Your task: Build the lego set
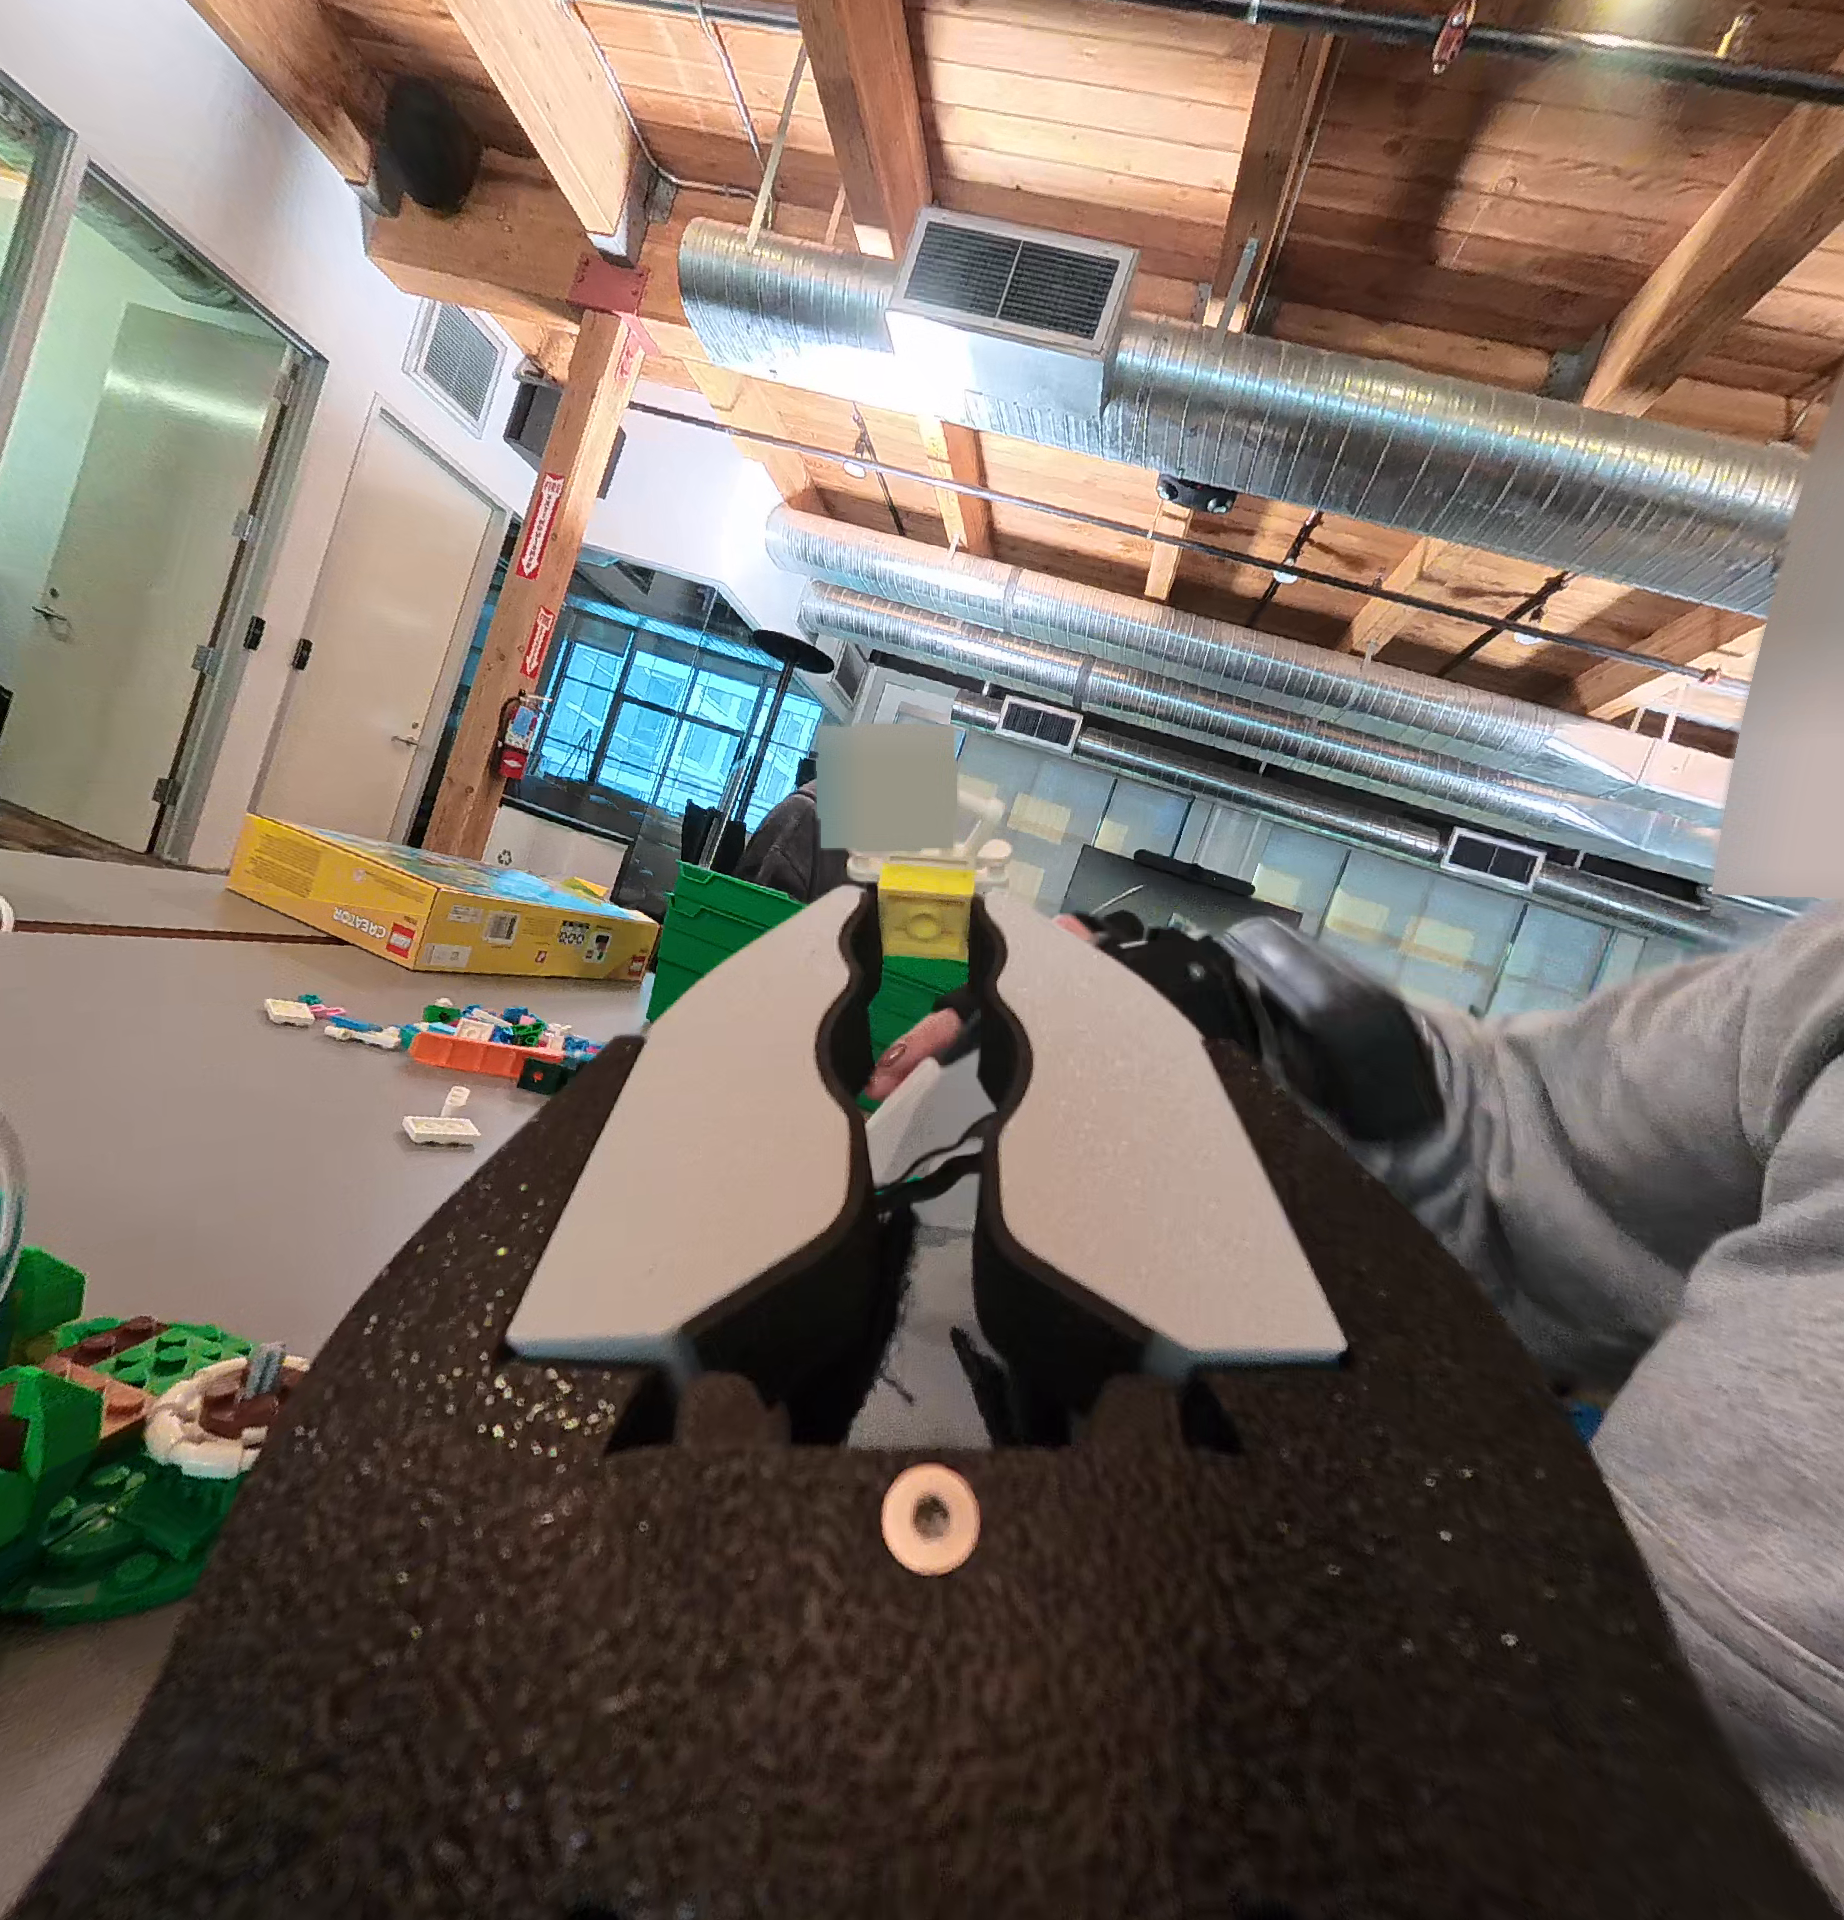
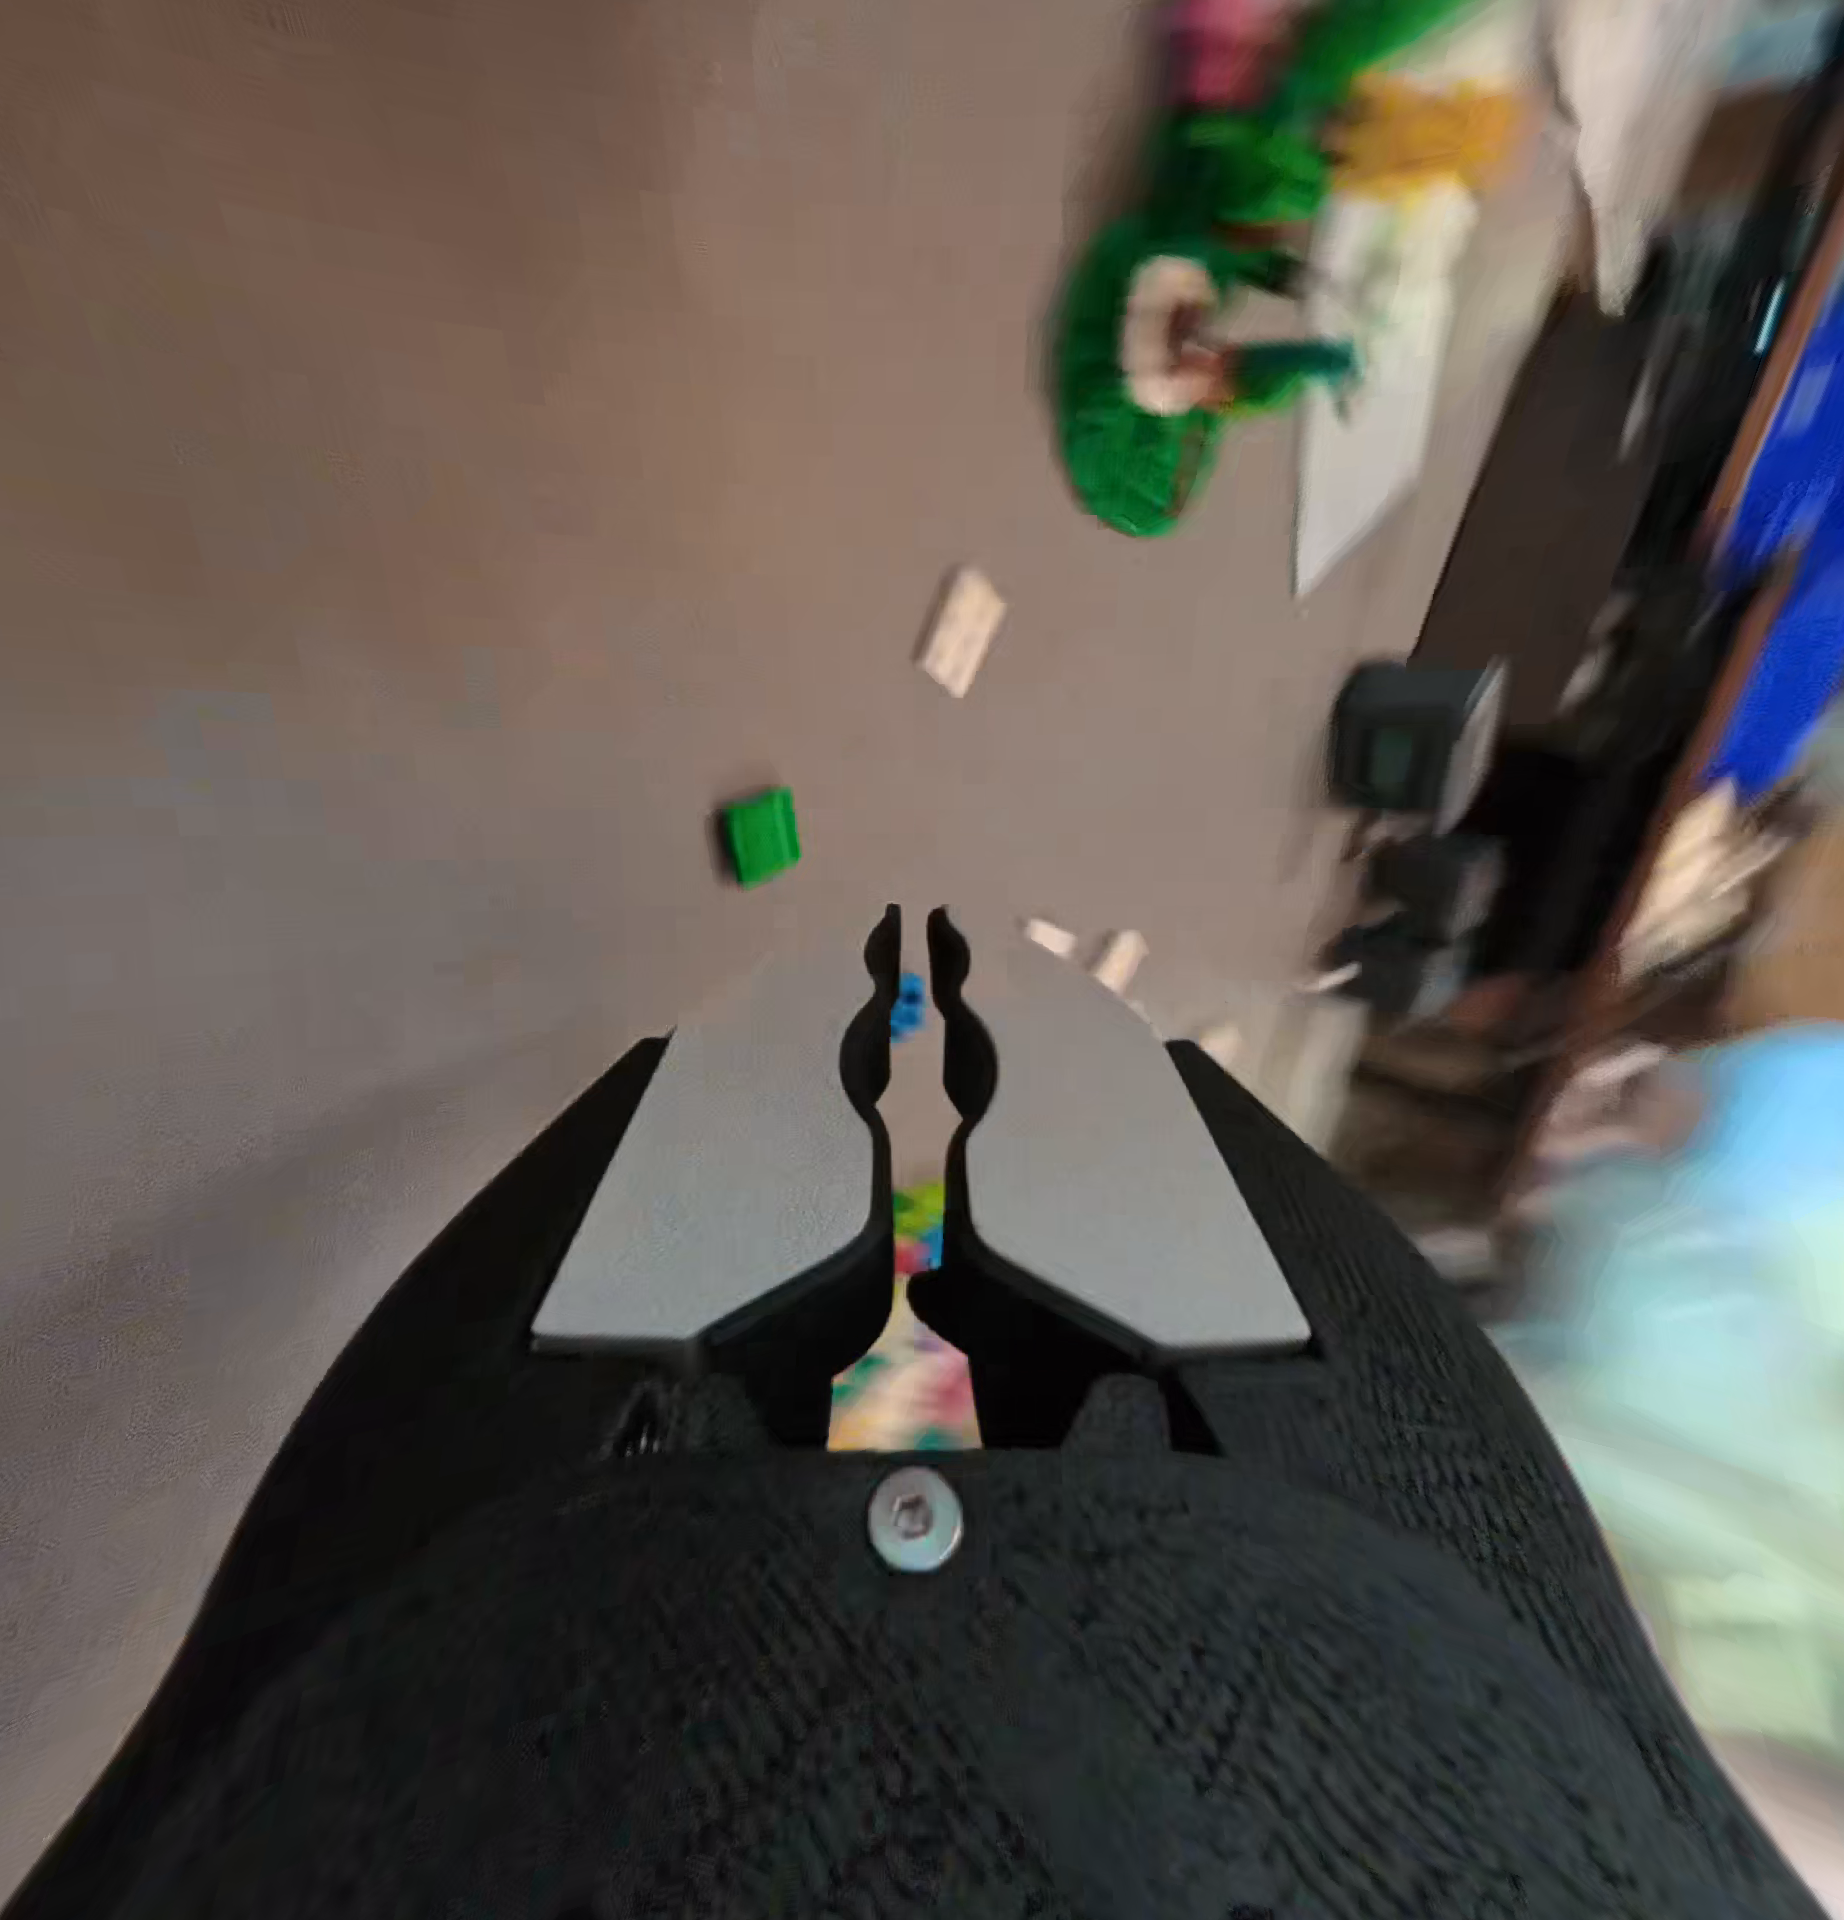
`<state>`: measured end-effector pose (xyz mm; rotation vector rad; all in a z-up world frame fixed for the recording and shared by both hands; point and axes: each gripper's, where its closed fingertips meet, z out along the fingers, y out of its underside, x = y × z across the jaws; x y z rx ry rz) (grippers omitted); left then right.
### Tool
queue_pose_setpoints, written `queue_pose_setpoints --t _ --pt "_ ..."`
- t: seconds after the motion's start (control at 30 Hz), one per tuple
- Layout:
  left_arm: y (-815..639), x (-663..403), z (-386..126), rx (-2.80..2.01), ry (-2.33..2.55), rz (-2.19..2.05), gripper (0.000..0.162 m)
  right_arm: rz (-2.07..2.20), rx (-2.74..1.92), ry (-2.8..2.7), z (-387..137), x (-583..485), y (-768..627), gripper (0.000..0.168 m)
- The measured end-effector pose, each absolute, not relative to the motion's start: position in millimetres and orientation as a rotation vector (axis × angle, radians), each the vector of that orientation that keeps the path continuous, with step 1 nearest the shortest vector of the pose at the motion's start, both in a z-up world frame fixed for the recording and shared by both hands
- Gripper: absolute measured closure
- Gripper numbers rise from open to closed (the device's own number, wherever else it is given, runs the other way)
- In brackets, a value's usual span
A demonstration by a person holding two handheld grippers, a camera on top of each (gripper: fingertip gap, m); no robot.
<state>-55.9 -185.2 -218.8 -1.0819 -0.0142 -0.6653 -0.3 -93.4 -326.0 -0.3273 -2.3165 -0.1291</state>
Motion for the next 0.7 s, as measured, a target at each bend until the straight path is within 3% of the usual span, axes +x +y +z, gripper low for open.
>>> queue_pose_setpoints --t 0.1,0.2,0.4,0.7 --pt "-186 -57 -217 -1.063 -0.024 -0.684 0.146 0.465 -1.153 -2.093 -321 1 -105 0.157" --pt "-186 -55 -216 -1.052 -0.023 -0.717 0.147 0.837 -1.582 -1.805 -328 2 -106 0.151" --pt "-187 -53 -215 -1.05 -0.013 -0.724 0.146 0.794 -1.791 -1.709 -360 8 -101 0.142" --pt "-186 -51 -215 -1.058 0.002 -0.72 0.146 0.702 -1.806 -1.732 -366 5 -99 0.146"
